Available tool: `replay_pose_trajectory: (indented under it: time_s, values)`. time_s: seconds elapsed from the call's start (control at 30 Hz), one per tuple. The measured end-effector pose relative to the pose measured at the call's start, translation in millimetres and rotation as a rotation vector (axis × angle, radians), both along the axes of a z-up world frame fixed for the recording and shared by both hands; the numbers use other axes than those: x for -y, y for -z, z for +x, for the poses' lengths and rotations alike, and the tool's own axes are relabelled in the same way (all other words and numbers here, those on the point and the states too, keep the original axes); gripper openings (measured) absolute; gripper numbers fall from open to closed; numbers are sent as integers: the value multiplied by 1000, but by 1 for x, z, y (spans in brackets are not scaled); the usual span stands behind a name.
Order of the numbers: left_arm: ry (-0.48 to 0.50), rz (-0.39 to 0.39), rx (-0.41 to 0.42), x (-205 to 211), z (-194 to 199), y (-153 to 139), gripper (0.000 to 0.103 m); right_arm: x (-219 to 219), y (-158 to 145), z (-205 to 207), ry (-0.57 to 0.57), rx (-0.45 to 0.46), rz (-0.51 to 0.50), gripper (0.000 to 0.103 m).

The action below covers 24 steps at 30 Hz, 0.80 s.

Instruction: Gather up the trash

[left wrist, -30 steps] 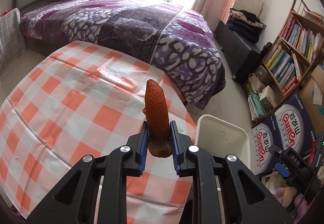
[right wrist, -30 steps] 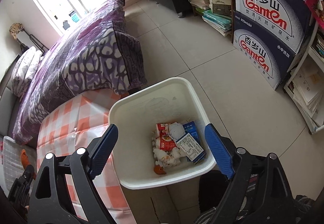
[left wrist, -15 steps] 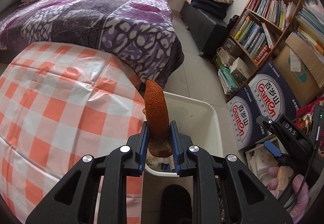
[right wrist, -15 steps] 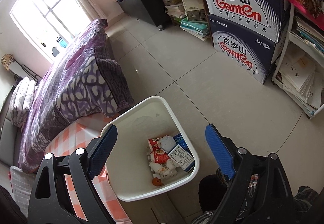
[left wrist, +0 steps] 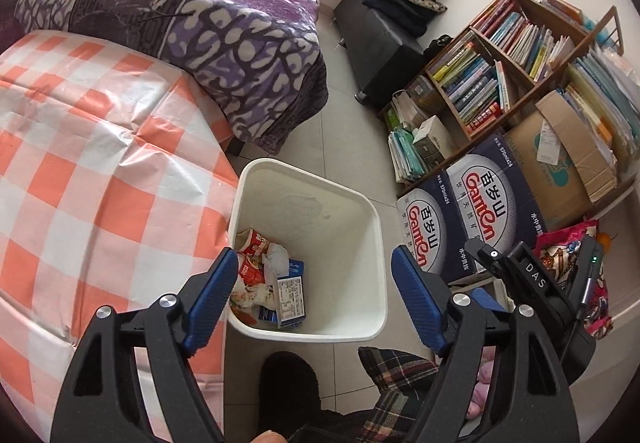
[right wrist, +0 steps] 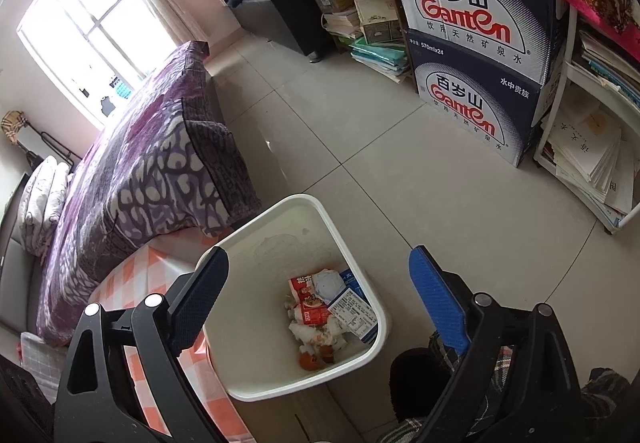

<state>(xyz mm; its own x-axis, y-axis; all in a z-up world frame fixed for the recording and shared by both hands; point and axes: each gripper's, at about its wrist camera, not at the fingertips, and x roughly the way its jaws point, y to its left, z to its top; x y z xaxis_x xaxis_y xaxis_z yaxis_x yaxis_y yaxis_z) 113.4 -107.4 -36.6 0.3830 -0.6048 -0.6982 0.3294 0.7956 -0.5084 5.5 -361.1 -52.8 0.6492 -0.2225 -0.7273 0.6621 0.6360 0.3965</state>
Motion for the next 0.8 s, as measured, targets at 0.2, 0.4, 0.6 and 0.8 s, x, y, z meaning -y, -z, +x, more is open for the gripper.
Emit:
replay_pose_trajectory:
  time_s: [0.2, 0.4, 0.6, 0.8]
  values:
    - [-62, 99, 71, -16, -3, -2, 83, -30, -6, 9, -84, -10, -120, 88]
    - [-241, 247, 246, -46, -8, -16, 89, -69, -16, 16, -126, -2, -317, 92]
    - [-441, 311, 381, -82, -8, -34, 96, -111, -23, 20, -182, 47, -515, 96]
    - [-477, 351, 392, -92, -6, -34, 96, -127, -26, 21, -211, 70, -571, 96]
